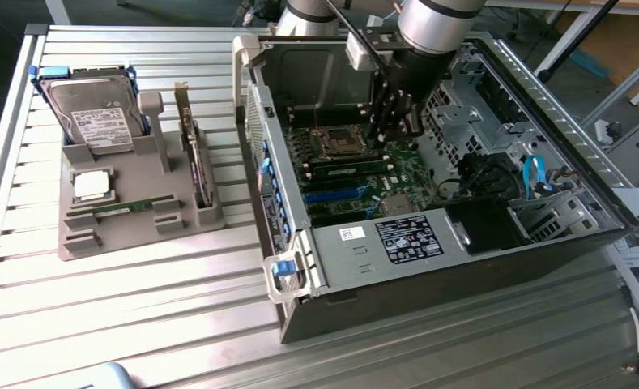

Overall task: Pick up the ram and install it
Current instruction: 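Insert the ram into the slot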

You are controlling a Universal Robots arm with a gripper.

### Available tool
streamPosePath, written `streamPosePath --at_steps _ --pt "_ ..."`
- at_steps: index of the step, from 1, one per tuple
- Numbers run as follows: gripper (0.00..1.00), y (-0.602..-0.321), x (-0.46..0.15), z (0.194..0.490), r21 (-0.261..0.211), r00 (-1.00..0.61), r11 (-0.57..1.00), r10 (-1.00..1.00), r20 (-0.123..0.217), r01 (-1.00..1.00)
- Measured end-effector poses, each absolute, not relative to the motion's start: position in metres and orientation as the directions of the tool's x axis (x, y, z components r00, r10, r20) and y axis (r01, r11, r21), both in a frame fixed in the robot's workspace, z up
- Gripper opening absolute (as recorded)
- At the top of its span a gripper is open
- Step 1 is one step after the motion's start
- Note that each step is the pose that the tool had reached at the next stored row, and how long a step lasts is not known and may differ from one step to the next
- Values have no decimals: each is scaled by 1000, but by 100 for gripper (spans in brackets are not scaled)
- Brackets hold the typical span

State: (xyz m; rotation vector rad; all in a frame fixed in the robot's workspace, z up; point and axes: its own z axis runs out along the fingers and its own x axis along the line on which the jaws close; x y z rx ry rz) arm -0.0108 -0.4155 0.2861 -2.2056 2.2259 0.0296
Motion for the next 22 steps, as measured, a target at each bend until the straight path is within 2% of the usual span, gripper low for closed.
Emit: streamPosePath --at_steps 22 --pt "25 -414 -11 324 8 -9 9 -1000 -12 -1000"
